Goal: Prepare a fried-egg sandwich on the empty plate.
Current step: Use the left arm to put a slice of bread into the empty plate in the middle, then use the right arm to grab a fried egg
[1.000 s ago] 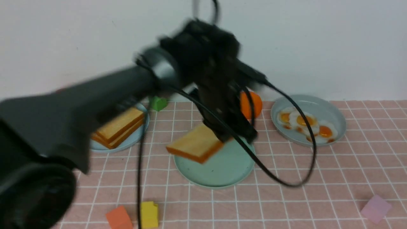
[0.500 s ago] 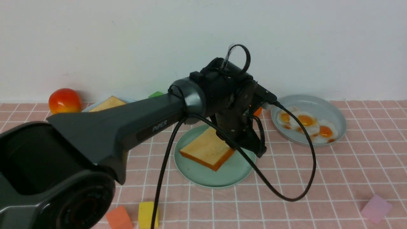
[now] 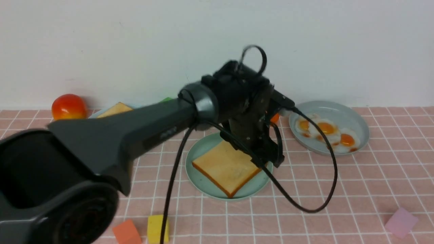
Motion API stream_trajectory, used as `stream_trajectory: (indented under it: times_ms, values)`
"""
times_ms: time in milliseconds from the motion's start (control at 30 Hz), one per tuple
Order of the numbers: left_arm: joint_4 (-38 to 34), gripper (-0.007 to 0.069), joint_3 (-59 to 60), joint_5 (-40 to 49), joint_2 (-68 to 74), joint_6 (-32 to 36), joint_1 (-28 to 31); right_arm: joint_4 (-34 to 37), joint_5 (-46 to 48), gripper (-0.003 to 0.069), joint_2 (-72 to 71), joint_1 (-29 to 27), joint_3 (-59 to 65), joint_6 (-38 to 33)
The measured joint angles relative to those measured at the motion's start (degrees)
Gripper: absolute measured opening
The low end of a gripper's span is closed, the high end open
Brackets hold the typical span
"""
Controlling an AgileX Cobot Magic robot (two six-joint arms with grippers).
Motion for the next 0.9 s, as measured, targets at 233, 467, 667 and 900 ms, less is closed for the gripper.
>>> stream_trajectory:
  times_ms: [233, 467, 667, 900]
  values:
    - [-1.23, 0.0195, 0.08, 9.92, -18.34, -4.31, -0.44, -0.06, -0.50, 0.0004, 9.73, 0.04, 0.00, -0.07]
    - [-5.26, -0.0013, 4.86, 14.88, -38.21, -6.09, -0.44, -2.96, -8.13, 0.0006, 24.80, 0.11, 0.00, -2.18]
    - [-11.86, -0.0013, 25.71, 10.36, -59.01, -6.14, -0.44, -5.75, -17.96, 0.0009, 39.13, 0.11, 0.00, -2.61]
    - [-12.52, -0.0013, 58.95, -7.49, -87.63, -8.51, -0.44, -7.63, -21.77, 0.0027, 56.61, 0.11, -5.37, -2.80]
